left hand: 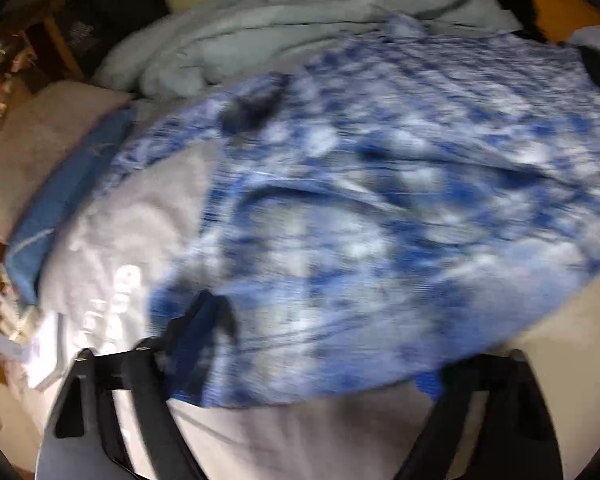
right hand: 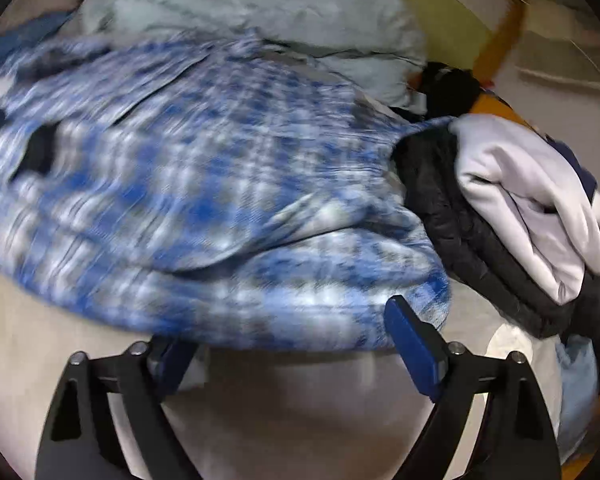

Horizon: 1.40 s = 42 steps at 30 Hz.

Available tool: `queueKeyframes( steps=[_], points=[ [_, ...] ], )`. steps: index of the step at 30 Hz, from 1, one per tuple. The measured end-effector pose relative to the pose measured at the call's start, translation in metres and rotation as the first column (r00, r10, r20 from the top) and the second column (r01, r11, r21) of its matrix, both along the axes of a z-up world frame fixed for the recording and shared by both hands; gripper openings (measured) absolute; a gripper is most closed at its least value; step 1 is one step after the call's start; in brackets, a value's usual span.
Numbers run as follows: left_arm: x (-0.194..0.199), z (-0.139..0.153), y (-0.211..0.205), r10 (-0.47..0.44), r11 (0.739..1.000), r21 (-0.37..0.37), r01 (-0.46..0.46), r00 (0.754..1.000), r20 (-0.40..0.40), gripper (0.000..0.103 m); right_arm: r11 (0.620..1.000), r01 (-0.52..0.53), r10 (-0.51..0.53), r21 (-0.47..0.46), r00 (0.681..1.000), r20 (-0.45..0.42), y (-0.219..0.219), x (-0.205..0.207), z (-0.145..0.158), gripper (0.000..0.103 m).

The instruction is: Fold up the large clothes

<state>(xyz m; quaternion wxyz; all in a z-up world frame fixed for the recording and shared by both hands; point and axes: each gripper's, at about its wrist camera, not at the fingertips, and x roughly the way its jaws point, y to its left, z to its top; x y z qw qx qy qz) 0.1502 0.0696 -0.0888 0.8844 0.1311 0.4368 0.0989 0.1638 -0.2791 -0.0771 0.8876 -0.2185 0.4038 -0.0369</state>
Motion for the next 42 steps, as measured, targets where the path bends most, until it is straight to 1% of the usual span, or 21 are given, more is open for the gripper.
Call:
queueKeyframes(
  steps=[1, 2, 3, 4, 5, 6, 8, 10, 13, 15, 16, 19, 23, 26, 27, 29, 31, 33, 35, 37, 42],
  points=[
    [0.002, -0.003, 0.006, 0.025, 1.0, -0.007, -0.025, 1.0, -0.018, 0.044, 1.0, 0.005, -0.005, -0.012, 1.0, 0.008, -0.001, 0.002, -0.001, 0.048],
    [0.004, -0.004, 0.011, 0.042, 0.999, -0.023, -0.043, 0.999, -0.035, 0.015, 1.0, 0.008, -0.007, -0.022, 1.0, 0.011, -0.002, 0.003, -0.002, 0.02],
    [0.003, -0.004, 0.015, 0.055, 0.998, -0.034, -0.057, 0.998, -0.037, 0.008, 0.999, 0.021, -0.021, -0.031, 1.0, 0.011, -0.005, 0.006, -0.004, 0.011],
    [0.001, 0.0, 0.016, 0.055, 0.998, -0.036, -0.056, 0.998, -0.023, 0.005, 0.999, 0.044, -0.043, -0.028, 0.999, 0.009, -0.007, 0.006, -0.003, 0.008],
    [-0.002, 0.004, 0.016, 0.048, 0.998, -0.032, -0.049, 0.999, -0.005, 0.003, 0.997, 0.077, -0.077, 0.003, 0.997, 0.006, -0.011, 0.005, 0.0, 0.004],
    [-0.006, 0.01, 0.016, 0.048, 0.999, -0.015, -0.047, 0.999, 0.023, 0.003, 0.994, 0.096, -0.097, 0.06, 0.995, 0.007, -0.014, 0.002, 0.007, 0.003],
    [-0.016, 0.025, 0.014, 0.046, 0.999, 0.006, -0.047, 0.996, 0.083, 0.003, 0.99, 0.08, -0.087, 0.119, 0.995, 0.052, -0.015, -0.008, 0.022, 0.002],
    [-0.03, 0.043, 0.017, 0.054, 0.999, -0.009, -0.053, 0.991, 0.122, 0.003, 0.992, 0.056, -0.068, 0.118, 0.992, 0.105, -0.012, -0.022, 0.038, 0.002],
    [-0.056, 0.069, 0.027, 0.049, 0.997, -0.061, -0.039, 0.984, 0.17, 0.003, 0.988, 0.053, -0.069, 0.147, 0.991, 0.112, -0.01, -0.04, 0.06, 0.002],
    [-0.074, 0.079, 0.033, 0.042, 0.997, -0.077, -0.028, 0.981, 0.188, 0.003, 0.975, 0.029, -0.066, 0.221, 0.985, 0.16, -0.014, -0.059, 0.08, 0.002],
    [-0.085, 0.081, 0.034, 0.027, 0.998, -0.067, -0.014, 0.981, 0.193, 0.003, 0.973, 0.021, -0.063, 0.23, 0.982, 0.178, -0.015, -0.067, 0.085, 0.002],
    [-0.111, 0.081, 0.037, -0.001, 0.998, -0.056, 0.012, 0.983, 0.184, 0.003, 0.968, 0.008, -0.055, 0.251, 0.982, 0.182, -0.017, -0.102, 0.091, 0.002],
    [-0.133, 0.074, 0.049, -0.009, 0.997, -0.072, 0.019, 0.99, 0.138, 0.003, 0.965, -0.024, -0.008, 0.261, 0.993, 0.119, -0.017, -0.139, 0.078, 0.002],
    [-0.141, 0.068, 0.049, -0.022, 0.999, -0.04, 0.026, 0.995, 0.101, 0.003, 0.972, -0.038, 0.026, 0.234, 0.998, 0.055, -0.01, -0.155, 0.069, 0.002],
    [-0.145, 0.068, 0.045, -0.036, 0.999, -0.027, 0.038, 0.995, 0.09, 0.003, 0.969, -0.037, 0.028, 0.244, 0.999, 0.039, -0.009, -0.158, 0.069, 0.002],
    [-0.144, 0.069, 0.041, -0.056, 0.998, -0.014, 0.058, 0.996, 0.076, 0.003, 0.967, -0.038, 0.032, 0.252, 0.999, 0.03, -0.01, -0.155, 0.072, 0.002],
    [-0.139, 0.072, 0.042, -0.05, 0.998, -0.043, 0.054, 0.996, 0.07, 0.003, 0.975, -0.019, 0.014, 0.224, 1.0, 0.024, -0.011, -0.145, 0.072, 0.002],
    [-0.131, 0.079, 0.045, -0.035, 0.996, -0.077, 0.041, 0.997, 0.067, 0.003, 0.973, 0.005, -0.004, 0.23, 1.0, -0.005, -0.016, -0.132, 0.072, 0.002],
    [-0.12, 0.084, 0.044, -0.043, 0.996, -0.08, 0.048, 0.997, 0.061, 0.003, 0.974, 0.021, -0.013, 0.227, 0.999, -0.038, -0.016, -0.124, 0.072, 0.002],
    [-0.101, 0.088, 0.04, -0.057, 0.997, -0.05, 0.059, 0.997, 0.042, 0.003, 0.979, 0.029, -0.018, 0.201, 0.998, -0.057, -0.015, -0.116, 0.072, 0.002],
    [-0.048, 0.091, 0.043, -0.031, 0.998, -0.055, 0.03, 0.999, -0.015, 0.003, 0.982, 0.032, -0.019, 0.187, 0.997, -0.073, -0.01, -0.071, 0.08, 0.002]
  ],
)
